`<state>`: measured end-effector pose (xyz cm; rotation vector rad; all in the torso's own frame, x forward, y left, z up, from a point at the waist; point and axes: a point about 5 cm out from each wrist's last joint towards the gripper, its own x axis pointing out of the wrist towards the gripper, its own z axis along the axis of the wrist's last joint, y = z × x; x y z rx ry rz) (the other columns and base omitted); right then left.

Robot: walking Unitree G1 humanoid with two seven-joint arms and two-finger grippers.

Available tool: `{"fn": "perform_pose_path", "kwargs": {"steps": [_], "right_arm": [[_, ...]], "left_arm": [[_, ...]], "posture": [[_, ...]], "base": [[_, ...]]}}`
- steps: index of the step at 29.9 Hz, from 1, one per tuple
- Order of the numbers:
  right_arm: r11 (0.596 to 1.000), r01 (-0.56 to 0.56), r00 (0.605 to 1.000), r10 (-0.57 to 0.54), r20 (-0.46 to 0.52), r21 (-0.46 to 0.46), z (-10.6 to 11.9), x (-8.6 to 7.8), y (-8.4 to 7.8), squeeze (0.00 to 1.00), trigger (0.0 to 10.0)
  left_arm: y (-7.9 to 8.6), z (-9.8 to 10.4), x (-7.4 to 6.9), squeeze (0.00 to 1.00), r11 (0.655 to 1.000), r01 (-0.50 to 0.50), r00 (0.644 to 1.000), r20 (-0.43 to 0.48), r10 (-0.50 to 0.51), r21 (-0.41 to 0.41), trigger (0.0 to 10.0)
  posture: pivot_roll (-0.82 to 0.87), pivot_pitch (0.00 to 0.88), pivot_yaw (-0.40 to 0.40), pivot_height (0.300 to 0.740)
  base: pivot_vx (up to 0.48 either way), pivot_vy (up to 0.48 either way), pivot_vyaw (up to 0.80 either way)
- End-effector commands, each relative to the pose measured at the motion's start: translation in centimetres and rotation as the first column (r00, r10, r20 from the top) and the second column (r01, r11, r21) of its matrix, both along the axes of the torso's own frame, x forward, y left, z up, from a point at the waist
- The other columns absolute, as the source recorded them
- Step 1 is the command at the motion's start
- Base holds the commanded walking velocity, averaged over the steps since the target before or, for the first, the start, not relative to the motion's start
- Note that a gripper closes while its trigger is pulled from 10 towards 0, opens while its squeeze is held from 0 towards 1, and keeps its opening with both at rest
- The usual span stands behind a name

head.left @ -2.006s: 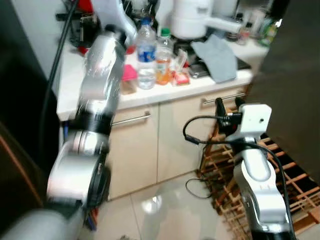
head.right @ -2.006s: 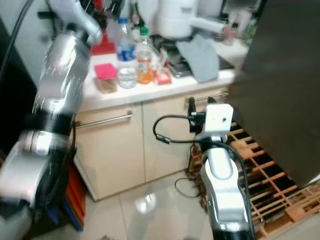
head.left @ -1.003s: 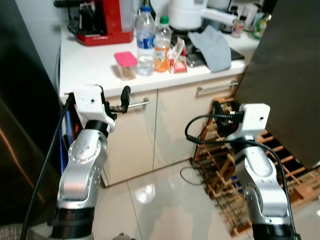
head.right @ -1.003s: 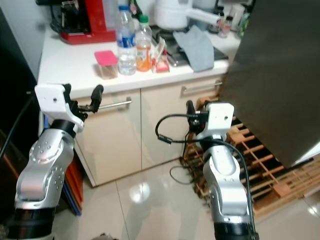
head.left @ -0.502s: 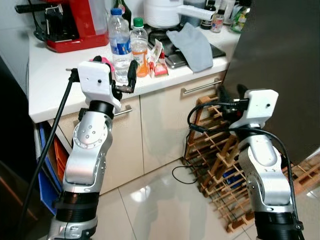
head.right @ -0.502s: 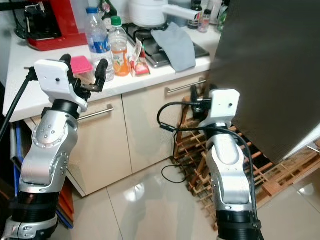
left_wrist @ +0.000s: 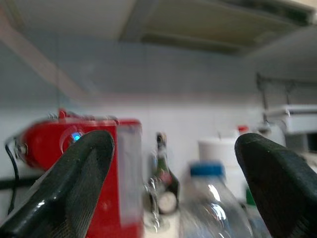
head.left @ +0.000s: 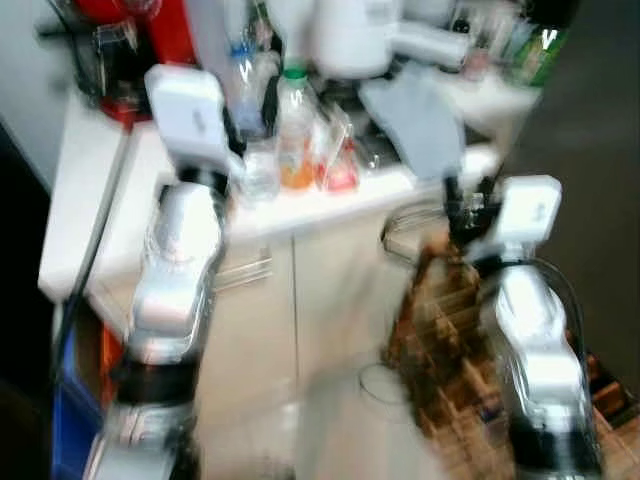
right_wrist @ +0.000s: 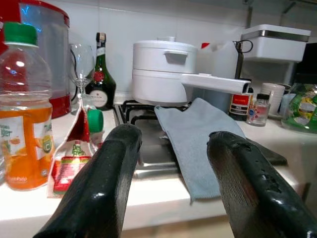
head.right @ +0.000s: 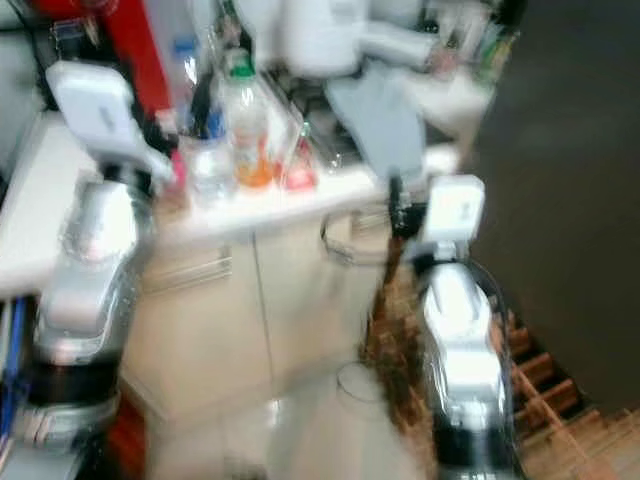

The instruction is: Restocking fridge

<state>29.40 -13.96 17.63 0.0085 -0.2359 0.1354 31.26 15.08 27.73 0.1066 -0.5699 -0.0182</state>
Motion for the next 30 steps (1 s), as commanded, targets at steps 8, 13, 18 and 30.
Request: {"fn": "perform_pose_path", "kwargs": {"steps": [8,13,18,30], "right_arm": [[1.0,0.03,1.0,-0.03,0.003,-0.005,0.0,0.1,-1.0,0.0,10.0],[1.0,0.028,1.0,-0.028,0.003,0.002,0.0,0.2,-0.8,0.0,10.0],[1.0,0.019,1.0,-0.019,-0.003,0.006,-0.2,0.1,-0.4,0.0,10.0],[1.0,0.027,1.0,-0.026,-0.017,0.009,-0.5,-0.2,-0.5,0.0,10.0]], "left_arm": [[-0.5,7.1,1.0,0.0,0.997,-0.004,0.975,0.22,-0.013,0.077,10.0],[-2.2,3.6,4.4,0.0,0.981,0.162,0.985,-0.083,-0.154,0.106,10.0],[-1.4,2.3,6.9,0.0,0.994,0.086,0.977,-0.2,-0.072,0.064,10.0],[0.3,3.2,8.8,0.0,0.996,0.032,0.969,-0.244,-0.051,-0.08,10.0]], "posture": [[-0.08,0.0,-0.002,0.74],[-0.09,0.0,-0.002,0.74],[-0.09,0.0,0.002,0.74],[-0.11,0.0,0.016,0.74]], "base": [[0.0,0.0,0.0],[0.0,0.0,0.0],[0.0,0.0,0.0],[0.0,0.0,0.0]]}}
